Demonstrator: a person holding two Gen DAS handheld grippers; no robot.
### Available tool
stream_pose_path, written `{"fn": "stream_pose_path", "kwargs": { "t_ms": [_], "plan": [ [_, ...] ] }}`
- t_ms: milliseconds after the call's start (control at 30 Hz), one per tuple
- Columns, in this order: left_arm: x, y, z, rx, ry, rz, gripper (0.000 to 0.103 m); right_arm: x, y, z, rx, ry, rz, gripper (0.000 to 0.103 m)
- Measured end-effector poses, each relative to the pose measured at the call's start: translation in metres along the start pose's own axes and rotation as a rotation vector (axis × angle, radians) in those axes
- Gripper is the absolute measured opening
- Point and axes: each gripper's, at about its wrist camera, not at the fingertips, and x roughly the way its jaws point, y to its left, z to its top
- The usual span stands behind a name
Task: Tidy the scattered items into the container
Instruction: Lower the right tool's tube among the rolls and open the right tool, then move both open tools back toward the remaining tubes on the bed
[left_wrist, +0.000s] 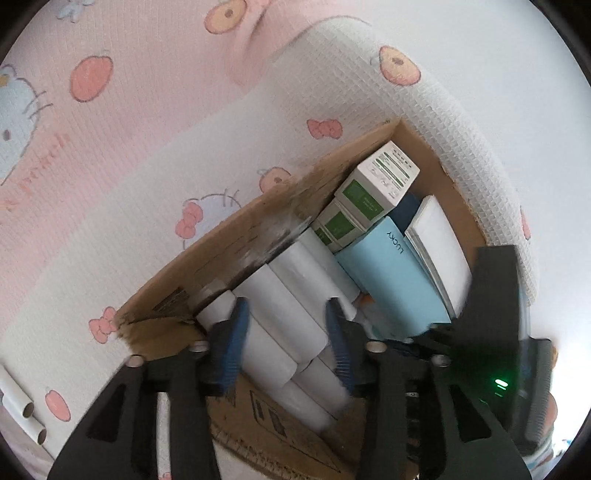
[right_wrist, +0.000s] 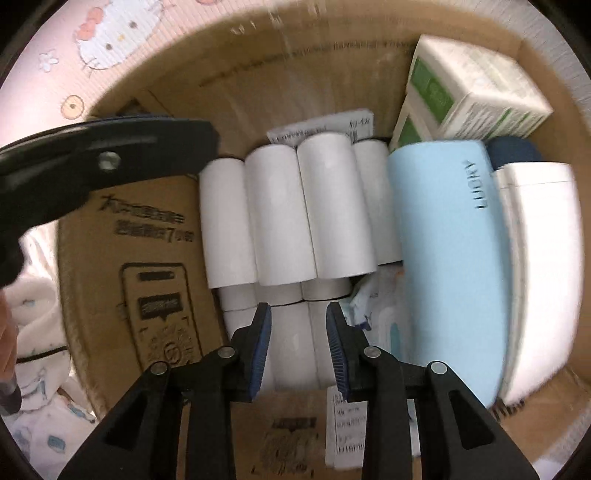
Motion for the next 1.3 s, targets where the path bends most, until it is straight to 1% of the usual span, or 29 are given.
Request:
{"fn": "stream_pose_path", "kwargs": {
  "t_ms": [100, 200, 267, 367, 433, 467, 533, 600, 633, 700, 767, 867, 933, 1033, 1133, 1300],
  "plan": [
    [-0.010, 0.006, -0.010, 0.011, -0.053, -0.008, 0.051, -0.017, 0.009, -0.006, -0.004, -0.051, -0.044, 0.027],
    [-0.018, 0.011, -0.016, 0.001, -0.100, -0.047, 0.052, -0.032, 0.020, -0.012, -0.013, -0.092, -0.057, 0.027],
    [-0.023, 0.014, -0.022, 0.000, -0.114, -0.064, 0.052, -0.041, 0.029, -0.015, -0.032, -0.117, -0.078, 0.027],
    [-0.036, 0.019, -0.037, 0.016, -0.155, -0.092, 0.053, -0.052, 0.044, -0.021, -0.074, -0.157, -0.110, 0.028],
    [-0.046, 0.021, -0.048, 0.024, -0.193, -0.113, 0.054, -0.061, 0.039, -0.033, -0.104, -0.187, -0.125, 0.028],
    [-0.052, 0.022, -0.055, 0.028, -0.210, -0.124, 0.055, -0.061, 0.050, -0.043, -0.118, -0.202, -0.133, 0.028],
    [-0.061, 0.024, -0.064, 0.037, -0.236, -0.130, 0.059, -0.059, 0.070, -0.048, -0.139, -0.233, -0.152, 0.029],
    [-0.069, 0.023, -0.074, 0.045, -0.276, -0.114, 0.059, -0.063, 0.054, -0.052, -0.173, -0.264, -0.173, 0.029],
    [-0.073, 0.022, -0.078, 0.051, -0.292, -0.113, 0.060, -0.071, 0.046, -0.058, -0.192, -0.274, -0.181, 0.030],
    [-0.075, 0.020, -0.083, 0.054, -0.301, -0.148, 0.060, -0.080, 0.049, -0.073, -0.232, -0.296, -0.204, 0.032],
    [-0.074, 0.018, -0.086, 0.054, -0.288, -0.181, 0.060, -0.074, 0.054, -0.075, -0.273, -0.322, -0.236, 0.041],
    [-0.073, 0.011, -0.088, 0.062, -0.296, -0.197, 0.060, -0.075, 0.061, -0.084, -0.310, -0.353, -0.299, 0.049],
    [-0.072, 0.007, -0.088, 0.071, -0.293, -0.206, 0.060, -0.074, 0.063, -0.084, -0.323, -0.367, -0.337, 0.050],
    [-0.072, 0.004, -0.092, 0.076, -0.302, -0.195, 0.060, -0.077, 0.065, -0.087, -0.338, -0.376, -0.363, 0.052],
    [-0.076, 0.010, -0.098, 0.069, -0.309, -0.143, 0.060, -0.082, 0.071, -0.089, -0.358, -0.383, -0.352, 0.052],
    [-0.086, 0.035, -0.112, -0.003, -0.335, -0.111, 0.060, -0.086, 0.091, -0.087, -0.412, -0.415, -0.328, 0.053]
  ]
}}
